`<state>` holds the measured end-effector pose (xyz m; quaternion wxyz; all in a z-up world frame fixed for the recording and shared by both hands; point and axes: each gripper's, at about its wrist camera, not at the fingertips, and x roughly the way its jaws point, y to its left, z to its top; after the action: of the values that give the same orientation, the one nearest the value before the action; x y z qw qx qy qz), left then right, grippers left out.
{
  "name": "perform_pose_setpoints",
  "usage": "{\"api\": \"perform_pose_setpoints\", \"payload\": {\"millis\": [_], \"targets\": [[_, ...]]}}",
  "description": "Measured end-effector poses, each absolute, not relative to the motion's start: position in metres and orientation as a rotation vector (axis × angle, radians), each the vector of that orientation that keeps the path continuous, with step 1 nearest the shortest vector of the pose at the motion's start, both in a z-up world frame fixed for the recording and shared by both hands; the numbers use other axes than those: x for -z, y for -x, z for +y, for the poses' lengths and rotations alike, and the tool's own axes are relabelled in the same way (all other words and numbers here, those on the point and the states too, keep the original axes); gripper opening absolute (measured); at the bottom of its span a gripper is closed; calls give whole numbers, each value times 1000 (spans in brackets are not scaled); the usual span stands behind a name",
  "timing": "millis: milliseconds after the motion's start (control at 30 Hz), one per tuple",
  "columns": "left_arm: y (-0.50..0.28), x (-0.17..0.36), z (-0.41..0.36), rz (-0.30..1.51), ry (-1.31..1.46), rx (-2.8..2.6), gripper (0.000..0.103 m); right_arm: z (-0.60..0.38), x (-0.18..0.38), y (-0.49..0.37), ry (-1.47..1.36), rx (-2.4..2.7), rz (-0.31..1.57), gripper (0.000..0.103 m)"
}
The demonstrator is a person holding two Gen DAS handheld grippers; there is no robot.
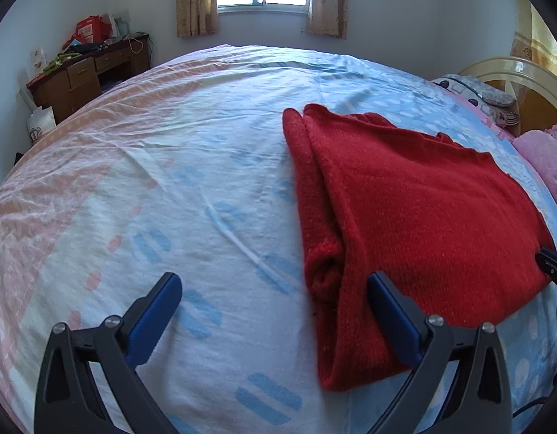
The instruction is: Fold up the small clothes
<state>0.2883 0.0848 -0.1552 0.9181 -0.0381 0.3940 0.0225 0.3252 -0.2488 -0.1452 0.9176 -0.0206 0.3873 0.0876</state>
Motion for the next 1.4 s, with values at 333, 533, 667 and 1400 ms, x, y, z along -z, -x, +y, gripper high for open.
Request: {"api": "perform_pose_setpoints", "payload": {"millis": [333,533,667,1400], "targets": [[-272,143,94,787,28,-31,103,-206,126,-300,136,-191,702,61],[-270,138,114,779,13,-54,103,-171,125,-300,186,-277,704,61],[-272,138,133,783,46,-80,103,-160,128,-299,195,-284,702,61],[-336,141,179,771,361,154,103,-16,142,-257,595,-471,521,61]]}}
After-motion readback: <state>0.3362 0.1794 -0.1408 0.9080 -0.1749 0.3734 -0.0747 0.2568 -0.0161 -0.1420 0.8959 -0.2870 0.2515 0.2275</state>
